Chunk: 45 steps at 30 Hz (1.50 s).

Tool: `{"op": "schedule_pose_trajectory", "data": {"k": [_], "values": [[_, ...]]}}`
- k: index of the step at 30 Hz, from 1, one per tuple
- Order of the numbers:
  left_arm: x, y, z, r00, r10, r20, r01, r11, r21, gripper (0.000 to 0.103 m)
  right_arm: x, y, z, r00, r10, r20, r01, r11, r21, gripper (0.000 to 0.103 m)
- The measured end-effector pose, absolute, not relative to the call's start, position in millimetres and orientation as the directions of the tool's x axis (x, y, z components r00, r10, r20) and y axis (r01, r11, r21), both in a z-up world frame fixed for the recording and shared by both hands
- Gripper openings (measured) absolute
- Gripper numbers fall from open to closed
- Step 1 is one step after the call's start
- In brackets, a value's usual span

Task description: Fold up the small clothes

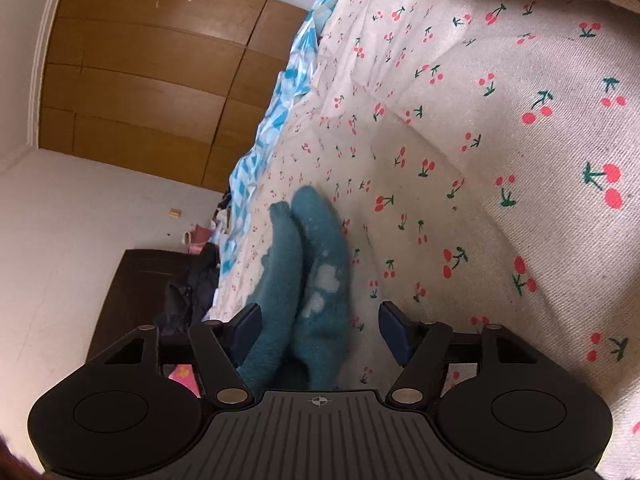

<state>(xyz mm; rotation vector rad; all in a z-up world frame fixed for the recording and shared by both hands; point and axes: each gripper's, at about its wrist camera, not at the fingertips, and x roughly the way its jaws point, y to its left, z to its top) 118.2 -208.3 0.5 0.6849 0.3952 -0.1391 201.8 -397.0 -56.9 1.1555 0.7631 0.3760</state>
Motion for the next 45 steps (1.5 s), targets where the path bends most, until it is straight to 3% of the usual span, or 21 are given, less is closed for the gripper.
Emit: {"op": "schedule_pose_trajectory", "data": {"k": [3, 11, 19, 22, 24, 26, 31, 35, 40, 45], "values": [[123.5, -196.4, 14.9, 0.908, -0.013, -0.419, 0.246, 0.826, 0.507, 0.05, 219.4, -388.3, -60.4, 0.67, 0.678, -0.301, 0.108, 0.311, 0.944, 0.078], [123.9, -189.6, 14.8, 0.891, -0.054, -0.452, 0.283, 0.842, 0.459, 0.046, 281.3, -362.3, -70.0, 0.619, 0.714, -0.327, 0.096, 0.345, 0.934, 0.082], [120.7, -203.0, -3.2, 0.87, -0.058, -0.489, 0.344, 0.782, 0.519, 0.045, 311.7, -359.6, -75.8, 0.592, 0.757, -0.277, 0.06, 0.302, 0.951, 0.082], [122.3, -208.7, -7.1, 0.869, -0.044, -0.492, 0.35, 0.758, 0.55, 0.047, 318.7, -360.6, -72.9, 0.574, 0.754, -0.32, 0.045, 0.36, 0.932, 0.072], [120.0, -213.5, -9.7, 0.87, -0.034, -0.492, 0.349, 0.747, 0.566, 0.047, 320.7, -361.6, -71.7, 0.568, 0.742, -0.356, 0.046, 0.404, 0.914, 0.048], [119.3, -219.2, -13.9, 0.873, -0.021, -0.488, 0.346, 0.732, 0.587, 0.049, 319.3, -368.3, -76.8, 0.557, 0.747, -0.362, 0.067, 0.395, 0.916, 0.035], [125.2, -240.7, -34.0, 0.892, 0.017, -0.452, 0.322, 0.676, 0.662, 0.061, 315.8, -372.6, -78.3, 0.547, 0.765, -0.339, 0.056, 0.371, 0.927, 0.033], [130.9, -247.8, -40.6, 0.897, 0.034, -0.441, 0.311, 0.663, 0.682, 0.061, 319.5, -371.2, -80.7, 0.533, 0.776, -0.338, 0.054, 0.367, 0.929, 0.039], [132.1, -244.2, -24.0, 0.886, 0.016, -0.463, 0.313, 0.716, 0.624, 0.045, 328.5, -364.6, -84.7, 0.517, 0.784, -0.343, 0.032, 0.383, 0.923, 0.04], [134.9, -240.6, -6.9, 0.864, 0.006, -0.504, 0.316, 0.772, 0.551, 0.037, 327.6, -369.1, -85.6, 0.525, 0.794, -0.307, 0.054, 0.329, 0.943, 0.029]]}}
